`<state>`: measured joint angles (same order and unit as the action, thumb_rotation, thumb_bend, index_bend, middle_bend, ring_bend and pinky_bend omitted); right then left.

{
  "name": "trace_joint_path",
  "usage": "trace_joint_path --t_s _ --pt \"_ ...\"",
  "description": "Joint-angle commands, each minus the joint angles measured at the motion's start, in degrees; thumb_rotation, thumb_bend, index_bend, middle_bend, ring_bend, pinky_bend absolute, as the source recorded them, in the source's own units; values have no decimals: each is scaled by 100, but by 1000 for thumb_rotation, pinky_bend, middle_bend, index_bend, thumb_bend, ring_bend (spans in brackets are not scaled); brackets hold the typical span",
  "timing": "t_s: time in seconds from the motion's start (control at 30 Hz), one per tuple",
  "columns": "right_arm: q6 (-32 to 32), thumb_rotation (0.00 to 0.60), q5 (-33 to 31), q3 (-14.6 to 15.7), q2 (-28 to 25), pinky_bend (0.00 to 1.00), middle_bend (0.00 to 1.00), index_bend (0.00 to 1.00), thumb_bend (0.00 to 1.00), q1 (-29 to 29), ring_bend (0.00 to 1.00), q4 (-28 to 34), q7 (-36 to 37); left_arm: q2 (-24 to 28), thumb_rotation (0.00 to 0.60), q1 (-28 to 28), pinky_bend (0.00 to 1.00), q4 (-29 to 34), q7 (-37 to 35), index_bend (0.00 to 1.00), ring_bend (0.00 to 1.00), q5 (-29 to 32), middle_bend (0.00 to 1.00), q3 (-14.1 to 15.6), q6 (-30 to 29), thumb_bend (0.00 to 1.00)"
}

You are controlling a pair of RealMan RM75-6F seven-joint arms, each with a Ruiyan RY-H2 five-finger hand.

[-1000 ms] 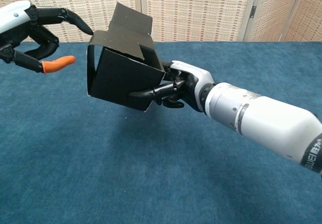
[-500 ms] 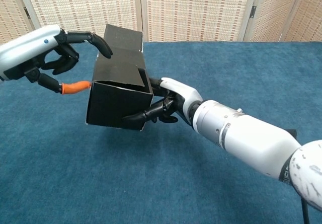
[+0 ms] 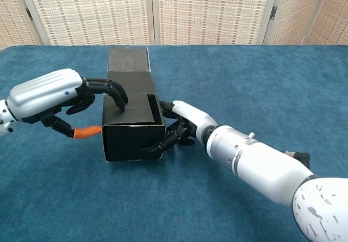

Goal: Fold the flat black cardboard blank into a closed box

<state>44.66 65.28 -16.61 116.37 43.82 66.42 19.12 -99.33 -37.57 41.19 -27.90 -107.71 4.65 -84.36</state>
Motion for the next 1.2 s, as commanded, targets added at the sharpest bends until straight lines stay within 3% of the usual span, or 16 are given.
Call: trace_joint_path --t_s 0.03,0.37,0.7,0.9,1.2 --pt "-12 600 95 19 39 1000 455 402 108 -3 724 -119 93 -115 600 64 946 -215 -113 404 854 -3 382 126 -73 355" --pt "51 600 406 130 144 1000 455 402 109 -27 724 -421 238 -272 600 31 942 -539 40 402 851 -90 382 352 -113 356" --pt "342 600 841 364 179 1000 453 402 109 -136 723 -440 322 65 600 -273 936 111 699 407 844 -89 385 514 577 356" --pt "507 600 922 407 199 1000 453 402 109 -227 722 -434 306 193 600 -326 936 475 1204 527 843 -25 473 557 910 356" --pt "568 600 986 451 244 1000 453 402 109 -285 721 -453 290 174 600 -292 936 621 1250 647 843 89 615 539 955 356"
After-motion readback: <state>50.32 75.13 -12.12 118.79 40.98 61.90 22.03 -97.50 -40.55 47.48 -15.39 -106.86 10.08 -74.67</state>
